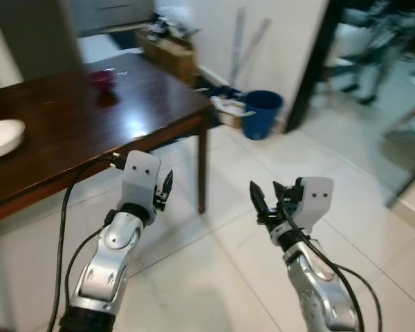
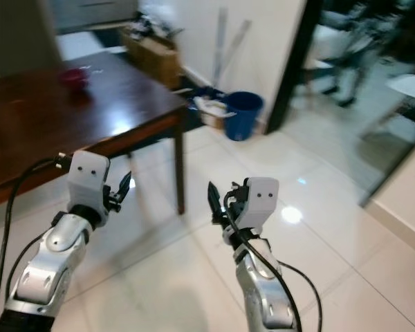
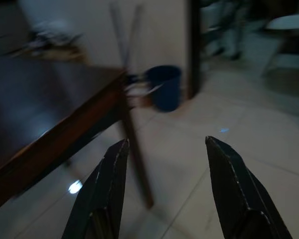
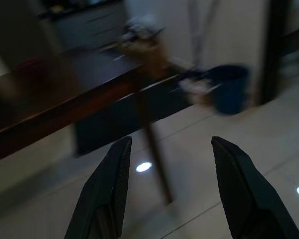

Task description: Setting the table

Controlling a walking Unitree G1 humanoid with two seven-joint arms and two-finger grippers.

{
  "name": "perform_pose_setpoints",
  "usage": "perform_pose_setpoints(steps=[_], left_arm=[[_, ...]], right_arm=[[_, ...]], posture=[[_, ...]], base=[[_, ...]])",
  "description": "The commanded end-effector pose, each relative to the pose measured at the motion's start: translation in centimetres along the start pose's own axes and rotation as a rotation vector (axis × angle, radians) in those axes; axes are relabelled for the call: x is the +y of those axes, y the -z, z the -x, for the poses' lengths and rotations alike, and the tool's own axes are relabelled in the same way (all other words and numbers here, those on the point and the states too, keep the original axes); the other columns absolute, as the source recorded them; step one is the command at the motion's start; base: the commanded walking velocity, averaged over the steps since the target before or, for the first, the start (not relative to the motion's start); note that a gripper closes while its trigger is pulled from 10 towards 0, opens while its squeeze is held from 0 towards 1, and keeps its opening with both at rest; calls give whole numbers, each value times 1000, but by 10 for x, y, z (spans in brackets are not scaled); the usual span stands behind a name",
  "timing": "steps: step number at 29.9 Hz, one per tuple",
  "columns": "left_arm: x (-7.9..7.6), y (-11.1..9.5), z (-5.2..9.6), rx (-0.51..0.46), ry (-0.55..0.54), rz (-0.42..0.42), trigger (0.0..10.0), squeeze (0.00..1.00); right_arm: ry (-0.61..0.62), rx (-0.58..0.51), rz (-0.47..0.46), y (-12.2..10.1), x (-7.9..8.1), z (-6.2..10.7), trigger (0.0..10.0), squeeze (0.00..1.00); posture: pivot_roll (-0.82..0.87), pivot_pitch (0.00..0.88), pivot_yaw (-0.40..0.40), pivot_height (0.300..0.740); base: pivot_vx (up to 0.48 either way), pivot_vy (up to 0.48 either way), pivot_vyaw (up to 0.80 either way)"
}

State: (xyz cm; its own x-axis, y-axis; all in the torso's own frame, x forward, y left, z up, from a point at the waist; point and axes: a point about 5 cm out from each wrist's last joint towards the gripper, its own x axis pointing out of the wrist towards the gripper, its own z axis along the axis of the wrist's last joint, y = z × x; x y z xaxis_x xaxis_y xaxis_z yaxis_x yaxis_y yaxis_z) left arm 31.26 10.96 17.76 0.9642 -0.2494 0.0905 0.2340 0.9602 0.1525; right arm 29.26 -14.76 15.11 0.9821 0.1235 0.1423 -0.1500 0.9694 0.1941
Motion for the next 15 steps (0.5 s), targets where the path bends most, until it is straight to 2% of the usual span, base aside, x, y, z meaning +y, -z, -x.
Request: perform_pose_setpoints(steps=[1, 2, 15], left_arm=[[7, 6, 3, 24, -25, -12, 10000, 0], [7, 6, 3, 24, -25, -12, 10000, 0], [6, 5, 2, 21, -21, -10, 10000, 0]], right_arm=[[-15, 12, -17, 4, 7, 1, 10000, 0], [-14, 12, -18, 4, 7, 1, 10000, 0], [-9, 7, -2, 3, 6, 1, 10000, 0]], posture=[[-81, 0, 100, 740], [-81, 0, 100, 740], [-85, 0, 100, 740]], base=[[480, 0, -769], [480, 0, -769], [480, 0, 0]])
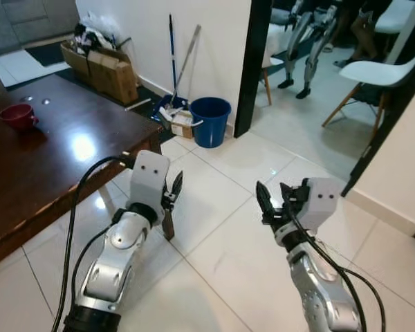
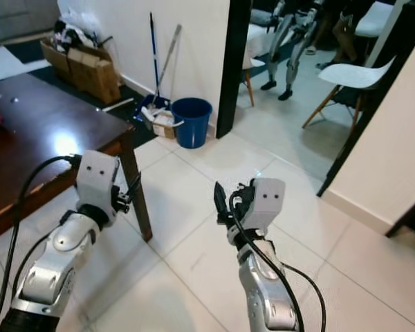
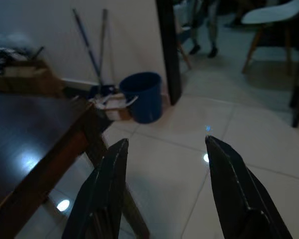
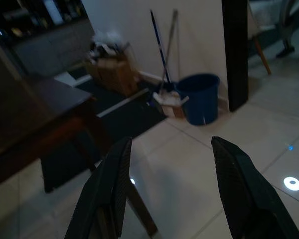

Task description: Setting the table

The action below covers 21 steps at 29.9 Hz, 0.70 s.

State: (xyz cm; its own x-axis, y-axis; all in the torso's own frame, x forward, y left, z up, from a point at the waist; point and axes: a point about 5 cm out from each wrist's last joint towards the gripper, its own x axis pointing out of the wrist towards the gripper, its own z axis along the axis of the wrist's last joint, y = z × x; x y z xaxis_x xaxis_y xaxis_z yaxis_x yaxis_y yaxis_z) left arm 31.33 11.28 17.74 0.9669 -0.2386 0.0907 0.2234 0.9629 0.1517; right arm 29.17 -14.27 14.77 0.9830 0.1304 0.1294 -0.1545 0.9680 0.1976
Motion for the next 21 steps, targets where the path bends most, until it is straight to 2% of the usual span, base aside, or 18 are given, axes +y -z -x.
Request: perform_pose_setpoints(steps=[1, 4, 14, 20, 21], left_arm=[[2, 5, 2, 20, -10, -10, 10000, 0], [2, 5, 2, 19, -11, -10, 10000, 0], [2, 5, 2, 18, -13, -8, 10000, 0], [4, 5, 2, 19, -25, -12, 10000, 0], [4, 5, 2, 19, -25, -12, 10000, 0]], right_arm=[[-5, -8, 2, -1, 2, 0, 10000, 0], [-19, -16, 5, -3, 4, 0, 10000, 0], [-39, -17, 14, -3, 6, 0, 10000, 0], [-239, 23, 38, -1, 28, 6, 10000, 0], [-239, 23, 38, -1, 28, 6, 10000, 0]], posture=[[-85, 0, 100, 740], [-84, 0, 99, 740], [-82, 0, 96, 740], [-80, 0, 93, 740], [-80, 0, 93, 740]], base=[[480, 0, 0], [480, 0, 188], [480, 0, 794], [480, 0, 796], [480, 0, 800]])
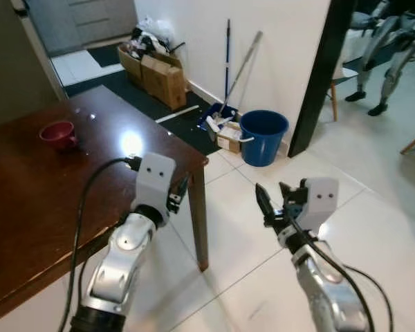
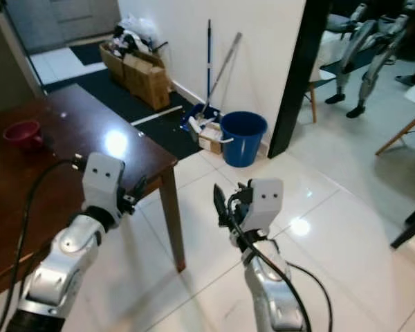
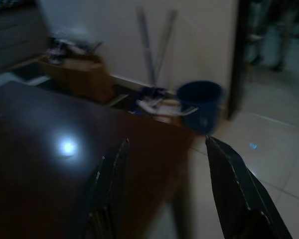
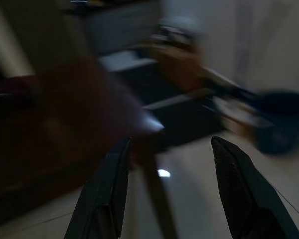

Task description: Setting the table

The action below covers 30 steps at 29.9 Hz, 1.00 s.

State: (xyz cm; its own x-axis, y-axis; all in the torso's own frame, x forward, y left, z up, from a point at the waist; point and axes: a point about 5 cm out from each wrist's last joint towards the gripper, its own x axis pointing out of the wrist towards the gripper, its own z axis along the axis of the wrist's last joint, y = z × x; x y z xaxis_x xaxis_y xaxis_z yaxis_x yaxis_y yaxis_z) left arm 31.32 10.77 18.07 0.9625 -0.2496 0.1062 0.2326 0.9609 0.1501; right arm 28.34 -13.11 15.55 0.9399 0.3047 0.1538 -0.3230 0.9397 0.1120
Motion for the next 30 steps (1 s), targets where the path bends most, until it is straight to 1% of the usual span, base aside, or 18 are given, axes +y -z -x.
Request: perform_pose_setpoints(steps=[1, 4, 6, 8, 12, 15, 17, 21, 24, 28, 30], left_arm=[[12, 8, 5, 36, -44, -17, 10000, 0], [17, 8, 8, 38, -56, -21, 10000, 0], [18, 9, 8, 39, -58, -22, 10000, 0], [23, 10, 12, 46, -70, -30, 10000, 0], [29, 11, 17, 52, -80, -41, 10000, 0], [32, 12, 19, 61, -86, -46, 10000, 0], [34, 14, 21, 70, -86, -67, 10000, 0], [35, 14, 21, 67, -83, -63, 10000, 0], [37, 12, 20, 63, -88, -60, 10000, 0], [39, 11, 19, 64, -100, -53, 10000, 0], [39, 10, 19, 67, -102, -52, 10000, 0]], right_arm=[[-155, 32, -16, 3, 25, 0, 10000, 0], [-239, 52, 7, 4, 34, 4, 10000, 0], [-256, 57, 13, 4, 35, 5, 10000, 0], [-306, 76, 27, 5, 39, 8, 10000, 0], [-330, 95, 37, 7, 39, 11, 10000, 0], [-330, 105, 45, 7, 36, 12, 10000, 0], [-351, 124, 46, 7, 33, 15, 10000, 0], [-380, 131, 45, 6, 34, 17, 10000, 0], [-396, 137, 41, 6, 36, 19, 10000, 0], [-386, 133, 41, 6, 35, 18, 10000, 0], [-378, 132, 41, 6, 35, 17, 10000, 0]], posture=[[-80, 0, 93, 740], [-77, 0, 91, 740], [-77, 0, 91, 740], [-73, 0, 89, 740], [-71, 0, 90, 740], [-74, 0, 92, 740], [-76, 0, 93, 740], [-80, 0, 93, 740], [-79, 0, 92, 740], [-77, 0, 93, 740], [-77, 0, 93, 740]], base=[[480, 0, 794], [480, 0, 794], [480, 0, 794], [480, 0, 797], [480, 0, 794], [463, 0, 790], [0, 0, 0], [0, 0, 0], [0, 0, 431], [0, 0, 459], [0, 0, 0]])
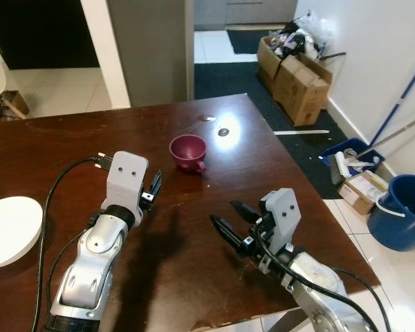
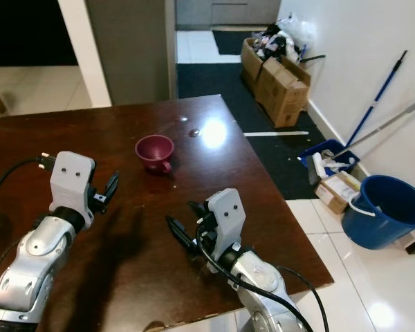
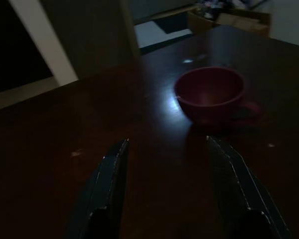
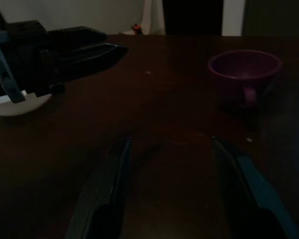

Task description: Setting the table

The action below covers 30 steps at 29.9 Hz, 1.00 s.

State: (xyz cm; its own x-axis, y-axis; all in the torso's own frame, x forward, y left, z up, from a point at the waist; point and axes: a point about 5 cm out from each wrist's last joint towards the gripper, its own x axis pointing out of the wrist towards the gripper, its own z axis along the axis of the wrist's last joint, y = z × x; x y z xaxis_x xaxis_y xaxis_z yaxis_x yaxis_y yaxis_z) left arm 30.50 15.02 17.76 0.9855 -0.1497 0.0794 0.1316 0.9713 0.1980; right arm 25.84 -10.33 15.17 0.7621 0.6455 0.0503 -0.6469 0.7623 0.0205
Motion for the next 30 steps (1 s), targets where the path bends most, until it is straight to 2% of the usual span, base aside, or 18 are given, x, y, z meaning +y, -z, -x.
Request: perform_pose_setpoints(steps=[1, 8, 13, 16, 17, 19, 20, 21, 23, 25, 28, 30], left_arm=[[0, 4, 0, 29, -6, 6, 10000, 0], [-3, 0, -4, 24, 11, -5, 10000, 0], [-5, -6, -9, 4, 28, -21, 10000, 0], [-7, -8, -11, -4, 36, -30, 10000, 0], [-15, -15, -17, -24, 95, -100, 10000, 0], [-18, -18, -19, -31, 122, -130, 10000, 0], [-24, -20, -24, -18, 181, -193, 10000, 0], [-24, -20, -24, -18, 181, -193, 10000, 0], [-27, -27, -29, -6, 247, -239, 10000, 0], [-25, -30, -30, -8, 257, -241, 10000, 0], [-11, -41, -26, -14, 273, -240, 10000, 0], [-7, -43, -25, -13, 279, -247, 10000, 0]], right_arm=[[15, 0, -13, 1, 0, 1, 10000, 0], [98, -32, -4, -3, -11, -3, 10000, 0], [211, -59, 32, -6, -29, -7, 10000, 0], [230, -63, 40, -6, -33, -8, 10000, 0], [257, -66, 76, -6, -41, -12, 10000, 0], [262, -66, 94, -6, -44, -13, 10000, 0], [261, -62, 114, -4, -48, -17, 10000, 0], [261, -62, 114, -4, -48, -17, 10000, 0], [246, -58, 160, -2, -55, -26, 10000, 0], [240, -59, 173, -2, -58, -30, 10000, 0], [230, -60, 219, -3, -68, -42, 10000, 0], [230, -58, 228, -3, -71, -45, 10000, 0]], posture=[[-76, 0, 93, 740], [-71, 0, 98, 740], [-59, 0, 108, 740], [-51, 0, 109, 740], [-18, 0, 110, 740], [-13, 0, 110, 740], [5, 0, 113, 740], [5, 0, 113, 740], [45, 13, 119, 740], [63, 24, 124, 740], [111, 46, 133, 740], [111, 46, 133, 740]], base=[[0, 0, 0], [0, 0, 0], [0, 0, 0], [0, 0, 0], [0, 0, 0], [0, 0, 0], [0, 0, 0], [0, 0, 0], [0, 0, 0], [0, 0, 0], [0, 0, 0], [0, 0, 0]])
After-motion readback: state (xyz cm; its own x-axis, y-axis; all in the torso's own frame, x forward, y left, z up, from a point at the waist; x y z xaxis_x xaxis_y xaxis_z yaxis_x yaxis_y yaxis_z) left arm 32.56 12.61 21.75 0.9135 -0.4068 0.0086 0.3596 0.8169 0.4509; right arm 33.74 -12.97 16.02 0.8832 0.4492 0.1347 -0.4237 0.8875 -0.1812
